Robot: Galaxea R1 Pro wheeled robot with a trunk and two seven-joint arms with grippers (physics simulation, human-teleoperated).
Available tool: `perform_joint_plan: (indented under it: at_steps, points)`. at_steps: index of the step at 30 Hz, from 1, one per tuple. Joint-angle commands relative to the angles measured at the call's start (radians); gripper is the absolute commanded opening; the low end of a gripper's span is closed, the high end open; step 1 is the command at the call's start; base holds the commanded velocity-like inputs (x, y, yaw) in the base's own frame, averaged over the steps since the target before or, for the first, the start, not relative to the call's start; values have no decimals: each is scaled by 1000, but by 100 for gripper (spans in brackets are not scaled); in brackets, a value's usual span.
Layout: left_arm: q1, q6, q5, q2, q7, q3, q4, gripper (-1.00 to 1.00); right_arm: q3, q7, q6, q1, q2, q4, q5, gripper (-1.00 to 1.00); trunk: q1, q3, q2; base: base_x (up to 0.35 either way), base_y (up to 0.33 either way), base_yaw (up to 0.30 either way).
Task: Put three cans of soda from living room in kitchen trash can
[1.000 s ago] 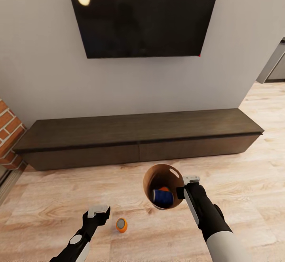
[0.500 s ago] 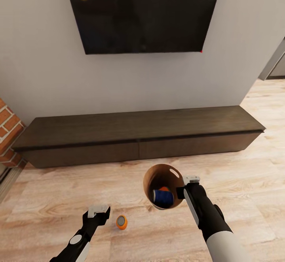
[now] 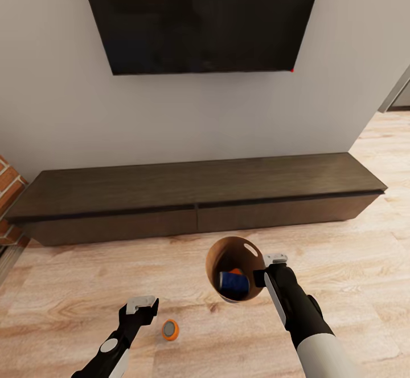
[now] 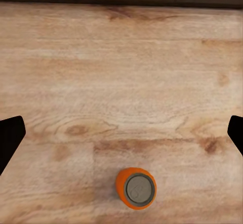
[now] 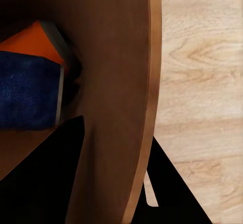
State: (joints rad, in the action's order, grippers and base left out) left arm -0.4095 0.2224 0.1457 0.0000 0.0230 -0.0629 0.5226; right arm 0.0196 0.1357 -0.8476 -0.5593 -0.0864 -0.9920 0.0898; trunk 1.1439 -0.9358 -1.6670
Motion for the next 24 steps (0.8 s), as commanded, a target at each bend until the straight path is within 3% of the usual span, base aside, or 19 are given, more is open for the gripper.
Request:
perform_joint_plan:
  at_steps: [1, 8, 24]
  points:
    - [0, 0, 0, 0, 0, 0, 0, 100, 0, -1, 1, 0, 0, 0, -5, -100, 0, -2, 0, 75, -39, 0]
    - [0, 0, 0, 0, 0, 0, 0, 100, 0, -1, 1, -1, 0, 0, -5, -100, 0, -13, 0, 181, -142, 0]
    - [0, 0, 0, 0, 0, 0, 0, 100, 0, -1, 1, 0, 0, 0, -5, -100, 0, -33, 0, 37, -34, 0]
